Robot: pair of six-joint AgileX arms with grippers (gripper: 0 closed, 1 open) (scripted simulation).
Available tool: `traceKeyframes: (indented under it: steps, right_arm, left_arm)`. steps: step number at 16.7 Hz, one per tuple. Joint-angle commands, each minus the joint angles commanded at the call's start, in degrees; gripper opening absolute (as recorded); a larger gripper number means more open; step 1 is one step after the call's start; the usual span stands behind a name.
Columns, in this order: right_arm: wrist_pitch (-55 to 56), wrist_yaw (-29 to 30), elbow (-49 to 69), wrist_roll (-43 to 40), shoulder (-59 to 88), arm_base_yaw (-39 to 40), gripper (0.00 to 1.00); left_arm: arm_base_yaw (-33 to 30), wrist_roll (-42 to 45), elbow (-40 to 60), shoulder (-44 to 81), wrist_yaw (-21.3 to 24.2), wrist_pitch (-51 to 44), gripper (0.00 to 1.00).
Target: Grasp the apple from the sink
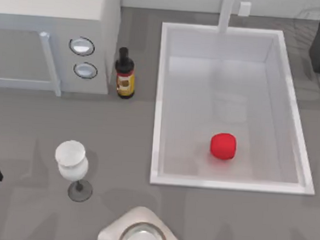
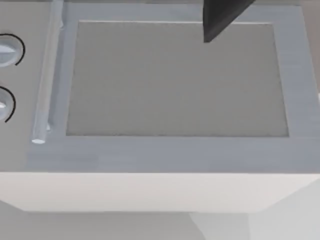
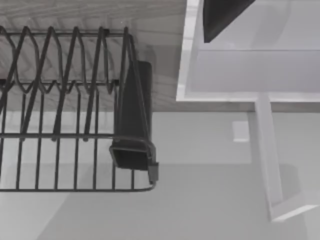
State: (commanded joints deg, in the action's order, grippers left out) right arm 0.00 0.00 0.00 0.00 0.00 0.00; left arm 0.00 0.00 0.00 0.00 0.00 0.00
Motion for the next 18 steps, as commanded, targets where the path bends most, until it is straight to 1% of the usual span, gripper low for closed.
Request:
traceKeyframes:
  steps: [13,15,18]
  right_arm:
    - [-0.26,0.00,0.44,0.10,0.53,0.10,1.00]
    - [-1.62,0.01,2.68,0.64,3.25,0.62,1.00]
    - [-5.66,0.04,9.30,2.26,11.31,2.17,1.00]
  left_arm:
    - [0.00,0.00,0.00,0.00,0.00,0.00,1.00]
    - [0.00,0.00,0.00,0.00,0.00,0.00,1.00]
    - [0.00,0.00,0.00,0.00,0.00,0.00,1.00]
